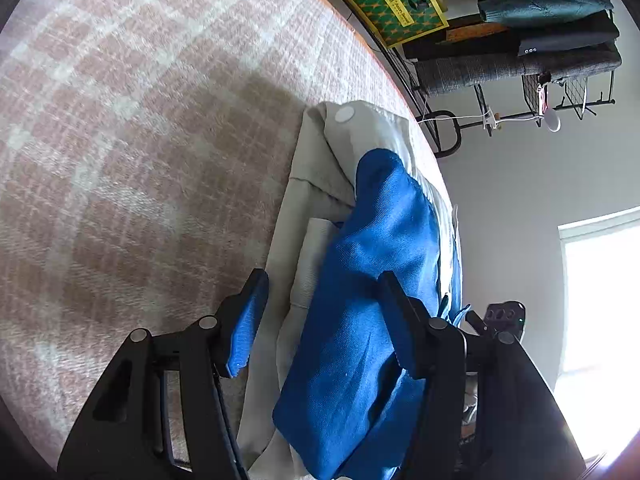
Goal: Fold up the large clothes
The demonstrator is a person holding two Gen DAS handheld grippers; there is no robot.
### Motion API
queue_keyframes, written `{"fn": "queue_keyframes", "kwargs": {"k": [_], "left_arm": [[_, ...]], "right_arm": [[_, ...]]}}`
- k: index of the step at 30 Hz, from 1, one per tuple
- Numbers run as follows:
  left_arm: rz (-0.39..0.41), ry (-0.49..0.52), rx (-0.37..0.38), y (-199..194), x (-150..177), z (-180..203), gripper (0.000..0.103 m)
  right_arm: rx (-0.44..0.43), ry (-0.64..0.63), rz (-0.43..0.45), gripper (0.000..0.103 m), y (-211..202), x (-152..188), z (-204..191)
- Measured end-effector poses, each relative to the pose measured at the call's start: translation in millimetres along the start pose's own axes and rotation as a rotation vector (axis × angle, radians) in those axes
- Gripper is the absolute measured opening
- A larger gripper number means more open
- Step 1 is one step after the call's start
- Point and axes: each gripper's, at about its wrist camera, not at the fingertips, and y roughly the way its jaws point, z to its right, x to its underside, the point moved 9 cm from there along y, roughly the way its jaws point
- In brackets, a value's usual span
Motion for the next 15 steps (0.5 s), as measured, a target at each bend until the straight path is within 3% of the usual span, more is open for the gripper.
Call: {"fn": "queue_keyframes", "kwargs": {"k": [5, 9, 11, 15], "left_arm": [[0.002, -0.020, 0.041, 10, -7, 1, 0.058], [0.007, -0.019, 0.055, 14, -10, 1, 0.058], [0.011, -0.013, 0.054, 16, -12, 3, 0.058], [0.018, 0.008, 0.037, 15, -5, 6, 0.053]], "right_arm": [[-0.061, 0.011, -0.011, 0.076, 16, -1, -2], [-0.118, 0.017, -0.045, 0.060, 33, 2, -16], [-0.102, -0.013, -0.042, 0.059, 39, 2, -20], [-0.122, 0.022, -0.057, 0.045, 46, 3, -19]]}}
